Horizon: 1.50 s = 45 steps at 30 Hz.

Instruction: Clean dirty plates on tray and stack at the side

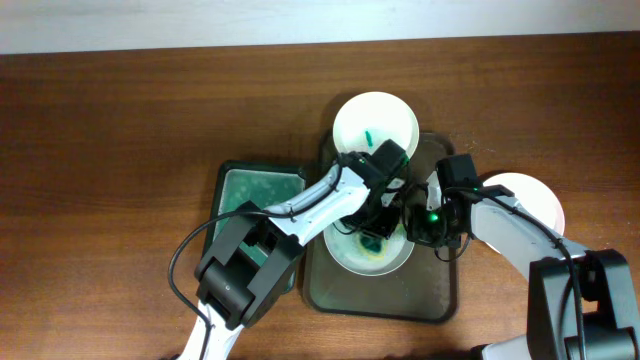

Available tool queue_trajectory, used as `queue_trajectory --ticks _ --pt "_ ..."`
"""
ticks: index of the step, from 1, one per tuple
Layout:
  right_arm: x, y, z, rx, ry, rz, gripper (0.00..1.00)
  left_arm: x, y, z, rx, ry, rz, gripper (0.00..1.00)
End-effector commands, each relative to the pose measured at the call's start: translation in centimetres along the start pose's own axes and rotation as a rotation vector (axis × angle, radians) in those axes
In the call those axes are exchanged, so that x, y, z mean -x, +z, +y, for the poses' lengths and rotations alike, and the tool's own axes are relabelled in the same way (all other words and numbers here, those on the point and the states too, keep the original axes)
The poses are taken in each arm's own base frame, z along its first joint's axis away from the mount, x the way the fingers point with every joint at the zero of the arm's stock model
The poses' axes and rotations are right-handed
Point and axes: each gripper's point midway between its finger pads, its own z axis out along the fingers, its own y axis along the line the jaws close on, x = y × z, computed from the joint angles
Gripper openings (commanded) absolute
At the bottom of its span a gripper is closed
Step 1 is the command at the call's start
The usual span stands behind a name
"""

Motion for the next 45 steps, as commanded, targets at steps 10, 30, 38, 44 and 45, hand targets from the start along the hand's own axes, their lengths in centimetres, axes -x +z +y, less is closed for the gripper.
queue_trajectory --ticks 10,30,38,44,45 --pt "-0.4 0.7 -1.0 -0.04 0.025 0.016 0.04 -0.3 -2.3 9.3 0.346 -0.241 -0.007 0.0" --pt "-0.5 0.7 -1.0 -0.043 0.025 0.017 0.04 0.7 -4.1 7.8 0.366 -0.142 -0.044 0.0" --pt "-0.4 0.7 -1.0 -0.042 0.012 0.013 0.04 -0.2 -18.5 8.2 0.163 -0.252 -0.249 0.0" --pt "0.6 -1.3 2.5 0.106 -0.123 -0.031 0.04 -5.8 -20.6 18.3 0.354 -0.463 -0.186 0.0" --pt "0.9 -2.9 2.6 0.074 -0.138 -0.086 0.04 -6.5 -18.3 19.4 0.356 -0.478 -0.165 0.0"
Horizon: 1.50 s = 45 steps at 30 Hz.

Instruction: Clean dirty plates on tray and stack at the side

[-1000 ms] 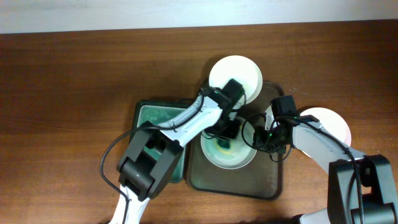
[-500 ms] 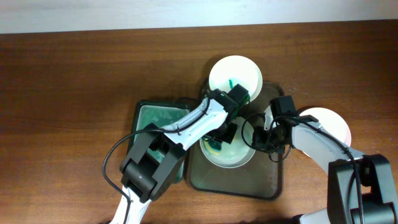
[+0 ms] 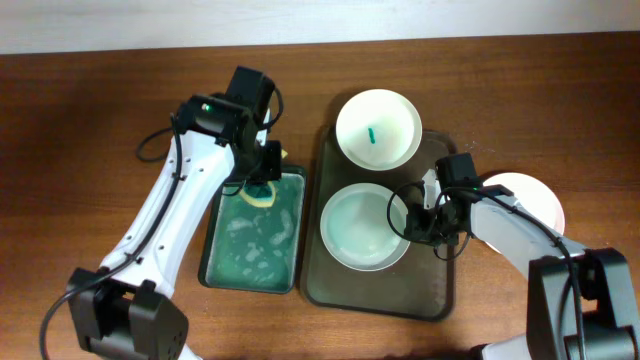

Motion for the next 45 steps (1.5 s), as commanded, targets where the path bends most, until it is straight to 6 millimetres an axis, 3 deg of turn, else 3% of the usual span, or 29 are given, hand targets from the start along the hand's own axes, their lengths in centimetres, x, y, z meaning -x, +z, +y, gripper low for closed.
queue_trajectory --ticks 1,4,5,6,8,9,12,15,17,20,21,27,45 --pt "0.9 -3.6 1.7 -0.008 -0.064 -0.111 0.04 -2.4 5.6 2.5 0.061 -0.002 0.075 0.0" --pt "0.8 -7.8 0.2 -0.201 -0.065 -0.235 0.04 -4.6 9.8 2.3 0.008 -0.008 0.108 0.0" --pt "0.8 -9.4 -0.5 -0.268 -0.062 -0.278 0.04 -4.7 10.2 2.2 -0.002 -0.008 0.104 0.04" --pt "0.9 -10.7 -0.9 -0.331 -0.047 -0.323 0.04 -4.5 10.1 2.1 -0.004 -0.008 0.098 0.2" --pt "1.2 -13.4 -1.2 -0.456 -0.053 -0.416 0.04 -4.4 9.9 1.8 -0.021 -0.008 0.094 0.31" --pt "1.4 -15.0 -0.9 -0.535 -0.085 -0.465 0.04 -4.3 9.7 1.6 -0.039 -0.014 0.096 0.34" --pt "1.8 -16.7 0.8 -0.641 -0.188 -0.546 0.04 -4.1 9.2 1.4 -0.088 -0.039 0.107 0.41" --pt "1.6 -18.6 2.7 -0.782 -0.287 -0.672 0.04 -3.1 6.9 2.0 -0.125 -0.078 0.083 0.47" --pt "1.3 -19.5 4.6 -0.839 -0.377 -0.752 0.04 -2.4 4.8 2.4 -0.135 -0.091 0.029 0.63" --pt "0.9 -20.9 6.5 -0.91 -0.466 -0.856 0.04 -2.1 3.2 2.3 -0.147 -0.085 -0.02 0.82" --pt "0.8 -21.4 6.9 -0.928 -0.486 -0.885 0.04 -2.1 3.0 2.2 -0.149 -0.084 -0.027 1.0" --pt "-0.2 -22.5 9.4 -0.997 -0.636 -0.958 0.04 -2.1 3.0 2.2 -0.149 -0.085 -0.028 0.99" --pt "-0.2 -22.4 9.6 -1.014 -0.675 -0.942 0.04 -2.1 3.0 2.2 -0.149 -0.084 -0.027 1.0"
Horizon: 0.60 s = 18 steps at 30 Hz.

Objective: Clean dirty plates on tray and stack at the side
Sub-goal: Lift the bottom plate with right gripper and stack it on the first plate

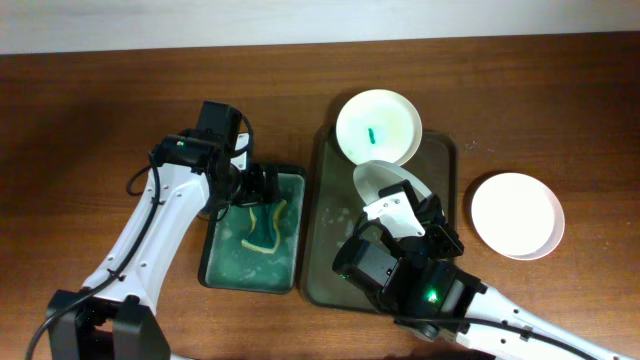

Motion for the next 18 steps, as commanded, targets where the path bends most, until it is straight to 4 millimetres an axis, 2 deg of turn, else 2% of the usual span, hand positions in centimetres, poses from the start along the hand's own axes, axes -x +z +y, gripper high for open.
queue_trajectory --ticks 1,14,18 --pt "1.1 -0.53 -1.14 -0.024 0.048 -0.031 0.04 0.5 -0.71 -0.38 -0.018 0.007 -0.022 0.99" --pt "1.1 -0.51 -1.13 -0.023 0.055 -0.03 0.04 0.49 -0.7 -0.37 -0.017 0.007 -0.022 0.99" --pt "1.06 -0.46 -1.12 -0.021 0.115 -0.028 0.04 0.49 -0.7 -0.37 -0.018 0.007 -0.022 0.99"
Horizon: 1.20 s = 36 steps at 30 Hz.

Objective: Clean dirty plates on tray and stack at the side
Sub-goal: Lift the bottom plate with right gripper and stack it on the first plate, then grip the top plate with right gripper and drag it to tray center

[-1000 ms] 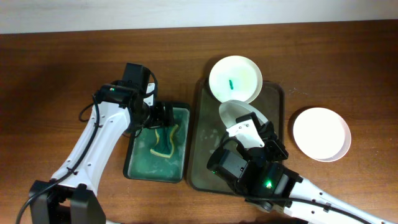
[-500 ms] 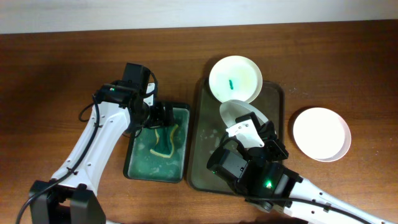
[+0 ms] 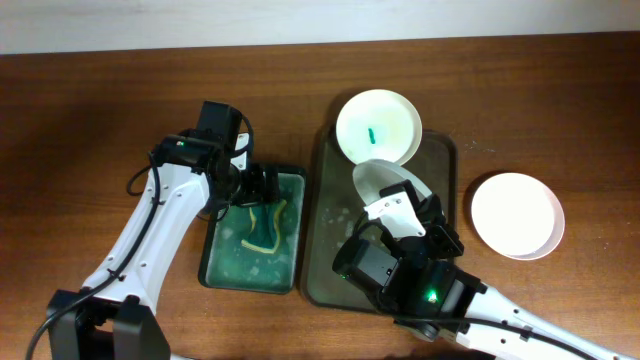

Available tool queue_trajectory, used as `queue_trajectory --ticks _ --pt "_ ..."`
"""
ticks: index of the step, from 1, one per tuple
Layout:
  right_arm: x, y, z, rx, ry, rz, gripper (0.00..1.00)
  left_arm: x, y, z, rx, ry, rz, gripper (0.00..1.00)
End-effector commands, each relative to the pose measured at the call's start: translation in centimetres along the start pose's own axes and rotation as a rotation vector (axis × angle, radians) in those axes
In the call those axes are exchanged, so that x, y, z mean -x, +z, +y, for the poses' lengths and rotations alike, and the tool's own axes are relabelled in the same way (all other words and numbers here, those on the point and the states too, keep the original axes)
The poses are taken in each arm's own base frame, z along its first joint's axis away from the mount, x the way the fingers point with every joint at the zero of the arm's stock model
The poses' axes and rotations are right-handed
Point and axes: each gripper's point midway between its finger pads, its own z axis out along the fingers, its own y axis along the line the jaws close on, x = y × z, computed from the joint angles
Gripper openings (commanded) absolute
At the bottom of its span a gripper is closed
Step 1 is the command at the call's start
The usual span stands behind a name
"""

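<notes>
A white plate with a green smear [image 3: 378, 127] sits at the far end of the dark tray [image 3: 442, 165]. My right gripper [image 3: 402, 203] is raised high over the tray's middle, shut on the rim of a clean white plate [image 3: 378, 178] that hangs tilted. Another clean white plate [image 3: 517, 215] lies on the table to the right of the tray. My left gripper [image 3: 260, 186] hovers open over the far end of the green tub [image 3: 225, 262]. The yellow sponge [image 3: 262, 226] lies loose in the tub's water.
The right arm's body [image 3: 410, 275] hides the near half of the tray. The left arm [image 3: 160, 225] runs along the tub's left side. Bare wooden table [image 3: 100, 120] surrounds the tub and tray.
First my left gripper pressed the sponge on the middle plate in the tray while my right gripper held its rim. Then the left gripper had the sponge over the green tub, the plate clean. Later the sponge lay in the tub and my right gripper held the plate raised.
</notes>
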Motion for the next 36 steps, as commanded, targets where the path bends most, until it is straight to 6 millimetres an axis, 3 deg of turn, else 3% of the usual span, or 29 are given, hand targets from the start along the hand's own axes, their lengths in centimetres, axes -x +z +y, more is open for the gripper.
queue_trajectory --ticks 1,4,6,9,12,14,16,17,18,20,21,22,24,25,27,28,30,31,33,36 --pt "1.1 -0.5 -1.1 -0.02 0.083 -0.028 0.04 0.5 -0.7 -0.4 -0.017 0.007 -0.022 0.99" --pt "-0.6 0.9 0.6 0.104 0.235 0.093 0.04 0.5 -0.7 -0.4 -0.017 0.006 -0.022 0.99" --pt "-3.7 3.1 2.5 0.262 0.476 0.336 0.04 0.5 -0.7 -0.4 -0.017 0.006 -0.022 0.99" --pt "-7.4 6.0 2.6 0.505 0.704 0.621 0.04 0.5 -0.7 -0.4 -0.017 0.006 -0.022 0.99" --pt "-10.5 8.4 -0.9 0.571 0.885 0.704 0.04 0.5 -0.7 -0.4 -0.017 0.006 -0.022 0.99" --pt "-15.6 10.8 -6.0 0.374 1.093 0.781 0.04 0.5 -0.7 -0.4 -0.017 0.006 -0.021 1.0" --pt "-19.8 12.3 -8.9 0.238 1.219 0.844 0.04 0.5 -0.7 -0.4 -0.017 0.006 -0.021 0.99" --pt "-21.3 12.7 -9.6 0.197 1.253 0.872 0.04 0.5 -0.7 -0.4 -0.018 0.007 -0.022 0.99" --pt "-24.3 13.6 -10.1 0.14 1.314 0.936 0.04 0.5 -0.7 -0.4 -0.017 0.006 -0.022 0.99" --pt "-27.2 14.2 -9.2 0.13 1.352 1.036 0.04 0.5 -0.7 -0.4 -0.017 0.006 -0.022 0.99" --pt "-28.1 14.1 -8.1 0.15 1.356 1.101 0.1 0.5 -0.7 -0.4 -0.017 0.006 -0.022 0.99" --pt "-28.6 13.8 -7.1 0.171 1.353 1.155 0.42 0.5 -0.7 -0.4 -0.017 0.006 -0.022 0.99" --pt "-27.5 13.5 -6.9 0.225 1.383 1.145 0.49 0.5 -0.7 -0.4 -0.017 0.006 -0.022 0.99" --pt "-25.5 13.7 -7.4 0.279 1.407 1.08 0.5 0.5 -0.7 -0.4 -0.017 0.006 -0.022 0.99" --pt "-20.4 14.1 -8.9 0.405 1.4 0.892 0.5 0.5 -0.7 -0.4 -0.017 0.006 -0.022 0.99" --pt "-16.9 13.9 -9.8 0.476 1.355 0.768 0.5 0.5 -0.7 -0.4 -0.018 0.007 -0.022 1.0" --pt "-10.8 12.9 -9.8 0.589 1.177 0.613 0.55 0.5 -0.7 -0.4 -0.017 0.006 -0.022 0.99" --pt "-5.8 12.2 -8.0 0.704 1.008 0.521 0.55 0.5 -0.7 -0.4 -0.017 0.006 -0.022 1.0" --pt "-2.8 12.9 -5.2 0.738 0.871 0.475 0.55 0.5 -0.7 -0.4 -0.017 0.006 -0.022 0.99" --pt "0.1 17.3 0.6 0.785 0.759 0.411 0.54 0.5 -0.7 -0.4 -0.018 0.007 -0.022 1.0"
